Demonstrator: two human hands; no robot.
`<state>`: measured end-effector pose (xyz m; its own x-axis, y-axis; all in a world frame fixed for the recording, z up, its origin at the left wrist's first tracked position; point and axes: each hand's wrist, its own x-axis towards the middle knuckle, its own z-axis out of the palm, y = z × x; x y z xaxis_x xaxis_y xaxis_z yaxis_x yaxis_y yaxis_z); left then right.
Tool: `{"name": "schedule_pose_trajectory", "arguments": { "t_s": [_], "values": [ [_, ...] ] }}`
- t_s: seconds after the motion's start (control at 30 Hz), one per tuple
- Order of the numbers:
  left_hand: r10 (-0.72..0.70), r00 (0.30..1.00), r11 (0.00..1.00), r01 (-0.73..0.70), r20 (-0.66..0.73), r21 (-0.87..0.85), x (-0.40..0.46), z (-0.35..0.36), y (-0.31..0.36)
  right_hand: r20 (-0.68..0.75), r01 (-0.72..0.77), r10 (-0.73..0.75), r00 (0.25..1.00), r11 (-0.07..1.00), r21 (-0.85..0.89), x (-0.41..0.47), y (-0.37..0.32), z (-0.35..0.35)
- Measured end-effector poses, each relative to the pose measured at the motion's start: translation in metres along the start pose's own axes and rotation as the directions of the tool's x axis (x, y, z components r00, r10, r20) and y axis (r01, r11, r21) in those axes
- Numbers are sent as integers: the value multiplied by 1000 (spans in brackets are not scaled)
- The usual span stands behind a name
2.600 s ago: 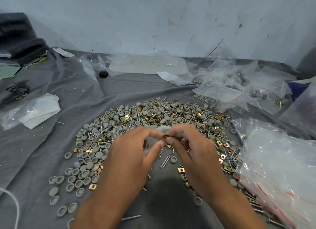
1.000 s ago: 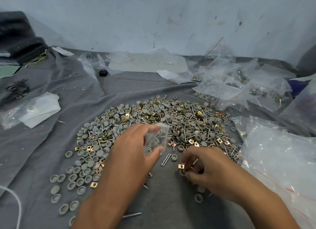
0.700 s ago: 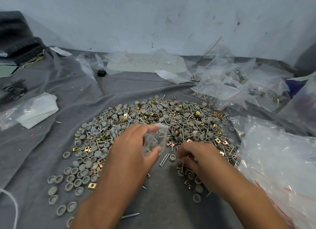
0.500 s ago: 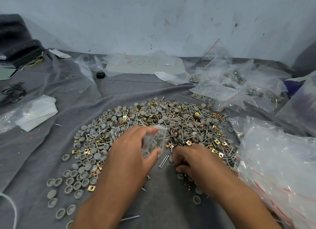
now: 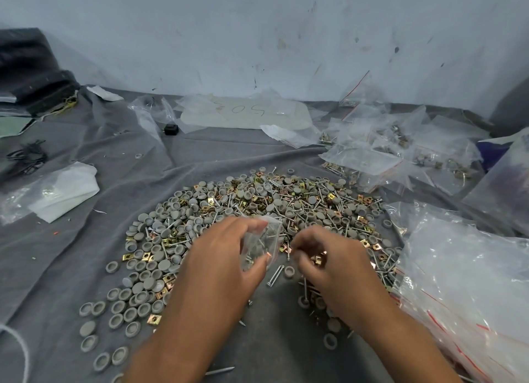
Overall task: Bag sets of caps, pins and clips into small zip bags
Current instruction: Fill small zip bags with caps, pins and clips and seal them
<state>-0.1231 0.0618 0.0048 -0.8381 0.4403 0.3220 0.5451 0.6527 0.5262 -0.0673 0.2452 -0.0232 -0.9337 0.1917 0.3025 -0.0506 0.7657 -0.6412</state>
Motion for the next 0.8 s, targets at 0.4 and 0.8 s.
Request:
{"name": "schedule_pose_trajectory", "arguments": {
  "t_s": [0.4,0.8],
  "values": [
    [12,999,1000,-12,33,-6,0,6,1,-443,307,-226,867,944,118,2,-29,9],
    [127,992,989,-127,-7,-80,-2,-2,3,-215,353,-450,867,859,-372,9,-5,1]
  ]
}}
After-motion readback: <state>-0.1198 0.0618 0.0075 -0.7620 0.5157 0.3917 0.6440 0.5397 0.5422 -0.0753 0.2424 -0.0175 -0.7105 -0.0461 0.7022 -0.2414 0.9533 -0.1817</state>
